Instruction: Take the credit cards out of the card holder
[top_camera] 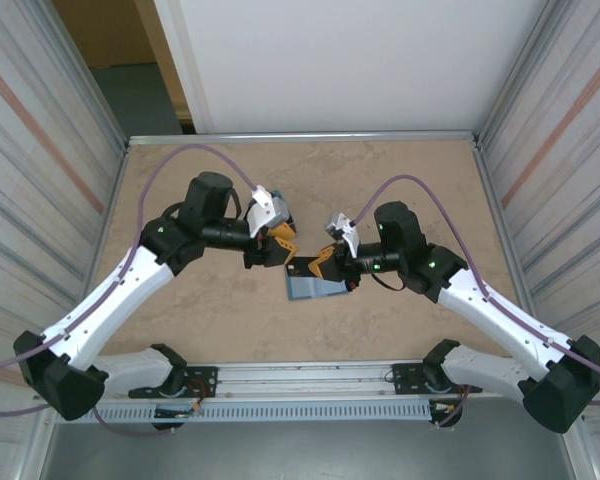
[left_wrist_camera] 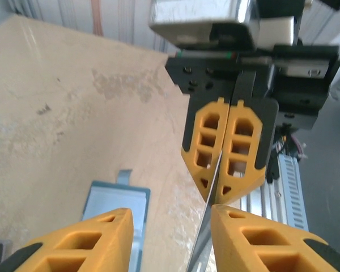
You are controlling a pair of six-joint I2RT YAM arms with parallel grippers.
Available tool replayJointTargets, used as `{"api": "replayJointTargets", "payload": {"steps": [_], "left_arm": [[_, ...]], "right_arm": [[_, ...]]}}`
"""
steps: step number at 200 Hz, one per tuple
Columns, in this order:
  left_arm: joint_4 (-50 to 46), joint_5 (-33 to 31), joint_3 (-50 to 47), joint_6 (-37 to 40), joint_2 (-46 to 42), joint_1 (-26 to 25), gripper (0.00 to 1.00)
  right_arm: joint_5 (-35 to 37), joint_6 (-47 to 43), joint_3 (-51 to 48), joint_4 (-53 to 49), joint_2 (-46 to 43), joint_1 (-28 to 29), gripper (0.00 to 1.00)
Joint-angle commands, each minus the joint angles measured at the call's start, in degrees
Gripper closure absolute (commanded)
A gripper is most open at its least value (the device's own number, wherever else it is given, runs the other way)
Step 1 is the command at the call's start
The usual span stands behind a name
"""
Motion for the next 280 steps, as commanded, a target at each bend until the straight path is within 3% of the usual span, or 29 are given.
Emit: {"api": "replayJointTargets", "payload": {"steps": [1, 43, 80, 93, 106, 125, 139, 155, 167, 217, 222, 230, 233, 280], "left_arm": [[-9.9, 2.3, 4.0, 8.2, 1.5, -1.1, 0.59], [-13.3, 0.0, 5.2, 11.3, 4.5, -3.1, 0.59], [-13.5, 0.3, 5.8, 12.6, 7.4, -3.2, 0.68], [-13.8, 0.3, 6.2, 13.1, 8.5, -3.3, 0.79], [-13.8, 0.2, 6.6, 13.5, 9.4, -3.3, 1.0], [-13.7, -0.6, 6.6, 14.5, 10.6, -3.3, 1.0], [-12.7, -3.4, 6.2, 14.7, 11.2, -3.1, 1.0], [-9.9, -7.6, 5.2, 14.0, 11.8, -2.2, 1.0], [-6.4, -10.0, 3.8, 12.5, 12.2, -0.3, 1.0], [7.9, -13.6, -1.0, 10.8, 16.6, 8.4, 1.0], [8.8, -13.6, -1.0, 10.9, 17.5, 8.9, 1.0], [10.1, -13.5, -1.0, 11.1, 18.8, 9.5, 1.0], [10.6, -13.6, -1.0, 11.2, 19.4, 9.6, 1.0], [13.3, -16.0, 1.4, 12.7, 27.7, 12.5, 1.0]], "right_arm": [[-1.8, -1.9, 2.1, -2.1, -0.7, -0.3, 1.0], [-2.0, -2.3, 2.5, -2.7, -0.4, -0.4, 1.0], [-2.2, -2.4, 2.5, -2.6, 0.0, -0.4, 1.0], [-2.3, -2.4, 2.3, -2.5, 0.1, -0.4, 1.0], [-1.8, -2.3, 2.1, -2.6, 0.1, -0.4, 1.0], [0.4, -2.0, 1.8, -2.7, -0.2, -0.6, 1.0], [3.6, -1.1, 1.3, -2.6, -0.9, -1.1, 0.89], [10.1, 1.1, 0.7, -2.7, -1.6, -2.4, 0.54], [14.1, 2.7, 0.1, -3.2, -2.1, -4.0, 0.4], [28.6, 8.9, -1.9, -4.7, -5.8, -7.4, 0.21], [30.2, 9.4, -1.9, -5.0, -6.0, -7.4, 0.11], [32.4, 10.0, -2.0, -5.4, -6.4, -7.5, 0.08], [33.1, 10.2, -2.0, -5.5, -6.5, -7.5, 0.0], [43.9, 13.3, -2.2, -8.7, -8.1, -7.6, 0.01]]}}
